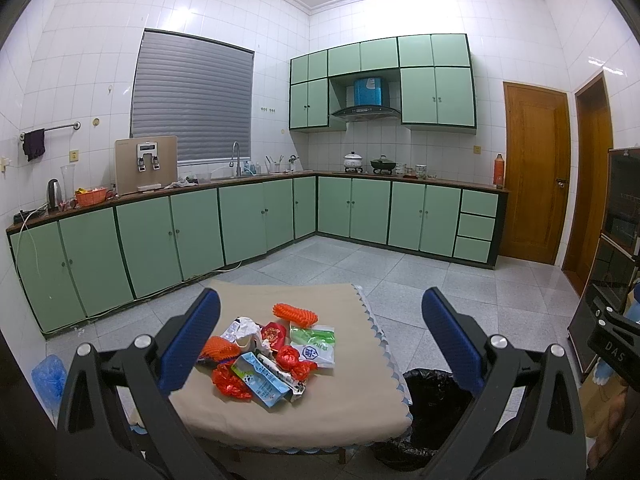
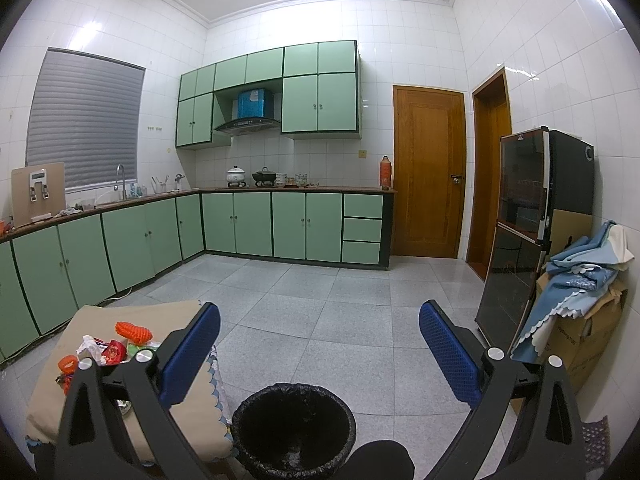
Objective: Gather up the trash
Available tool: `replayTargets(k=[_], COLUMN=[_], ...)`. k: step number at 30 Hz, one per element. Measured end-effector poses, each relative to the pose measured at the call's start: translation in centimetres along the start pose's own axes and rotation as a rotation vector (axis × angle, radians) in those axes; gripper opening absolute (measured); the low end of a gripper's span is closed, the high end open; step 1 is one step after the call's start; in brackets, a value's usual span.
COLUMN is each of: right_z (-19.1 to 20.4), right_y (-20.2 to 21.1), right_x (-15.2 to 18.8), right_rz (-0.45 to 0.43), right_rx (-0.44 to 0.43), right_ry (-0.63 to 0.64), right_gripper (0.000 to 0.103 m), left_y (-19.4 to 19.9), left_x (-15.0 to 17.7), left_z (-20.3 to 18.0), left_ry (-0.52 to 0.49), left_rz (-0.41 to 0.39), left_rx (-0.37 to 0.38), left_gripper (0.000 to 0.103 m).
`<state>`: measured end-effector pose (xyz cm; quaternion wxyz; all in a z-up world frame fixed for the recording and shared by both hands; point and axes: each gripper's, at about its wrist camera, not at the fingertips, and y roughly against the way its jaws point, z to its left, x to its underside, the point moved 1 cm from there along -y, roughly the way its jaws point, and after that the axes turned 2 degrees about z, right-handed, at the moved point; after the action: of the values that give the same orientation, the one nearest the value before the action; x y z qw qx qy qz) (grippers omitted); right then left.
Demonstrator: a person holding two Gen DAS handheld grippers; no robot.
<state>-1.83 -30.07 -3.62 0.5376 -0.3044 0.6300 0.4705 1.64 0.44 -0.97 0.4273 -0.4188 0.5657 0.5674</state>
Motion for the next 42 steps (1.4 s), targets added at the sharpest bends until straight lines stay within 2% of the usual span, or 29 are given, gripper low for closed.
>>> replayTargets(k=[23, 32, 38, 42], right_z=[0.2, 1.2, 3.3, 6.8], right_y=[-0.3, -0.9, -2.3, -4.7], right_x=[0.1, 0.0, 0.4, 1.6], right_rz=[0.004, -0.003, 0.006, 0.064], right_rx=[-0.004, -0.039, -0.181, -0.299], right_ry=[0.004, 0.033, 0.066, 0.12], right_gripper=[0.097, 0.097, 0.097, 0.097], left_y=[-0.2, -0.6, -1.9, -3.6], left_x=[0.4, 0.9, 2.0, 3.8], left_z=[0.1, 0.9, 4.1, 7.4], left_ry=[-0.004, -0.016, 0.001, 0.024], left_rz=[0.002, -0.006, 0.041, 0.107], left_rx=[0.0, -0.036, -0.056, -0.101], left_gripper=[0.098, 0.098, 0.098, 0.098])
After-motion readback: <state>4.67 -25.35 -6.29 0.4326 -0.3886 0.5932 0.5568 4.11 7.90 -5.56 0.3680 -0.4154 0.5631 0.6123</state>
